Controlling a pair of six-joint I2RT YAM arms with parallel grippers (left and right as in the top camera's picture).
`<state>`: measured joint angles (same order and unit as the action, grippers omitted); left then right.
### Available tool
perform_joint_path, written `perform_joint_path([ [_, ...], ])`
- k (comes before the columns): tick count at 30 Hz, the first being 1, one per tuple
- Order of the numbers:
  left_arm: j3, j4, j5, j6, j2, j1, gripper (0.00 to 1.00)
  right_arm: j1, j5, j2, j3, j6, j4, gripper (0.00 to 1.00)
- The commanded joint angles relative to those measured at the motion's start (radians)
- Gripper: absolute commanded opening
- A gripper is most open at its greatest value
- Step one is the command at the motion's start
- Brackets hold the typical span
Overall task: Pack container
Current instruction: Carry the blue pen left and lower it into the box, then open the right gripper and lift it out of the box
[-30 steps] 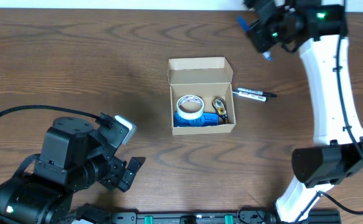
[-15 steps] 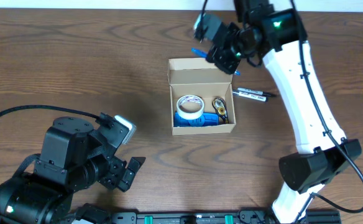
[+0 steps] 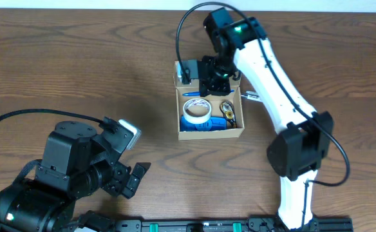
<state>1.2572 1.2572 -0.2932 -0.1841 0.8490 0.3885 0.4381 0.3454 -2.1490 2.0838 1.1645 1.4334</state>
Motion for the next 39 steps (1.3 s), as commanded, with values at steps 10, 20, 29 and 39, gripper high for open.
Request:
perform_joint_path([
  [10, 0.008, 0.003, -0.013, -0.007, 0.000, -0.002, 0.95, 0.008, -0.039, -0.146, -0.006, 0.019, -0.060, 0.01],
  [20, 0.008, 0.003, -0.013, -0.007, 0.000, -0.002, 0.95, 0.010, -0.039, -0.187, -0.006, 0.018, -0.082, 0.04],
  [29, 0.008, 0.003, -0.013, -0.007, 0.000, -0.002, 0.95, 0.010, -0.039, -0.187, -0.006, 0.010, -0.091, 0.34],
  [39, 0.008, 0.003, -0.013, -0.006, 0.000, -0.002, 0.95, 0.015, -0.037, -0.112, 0.034, -0.079, -0.026, 0.32],
])
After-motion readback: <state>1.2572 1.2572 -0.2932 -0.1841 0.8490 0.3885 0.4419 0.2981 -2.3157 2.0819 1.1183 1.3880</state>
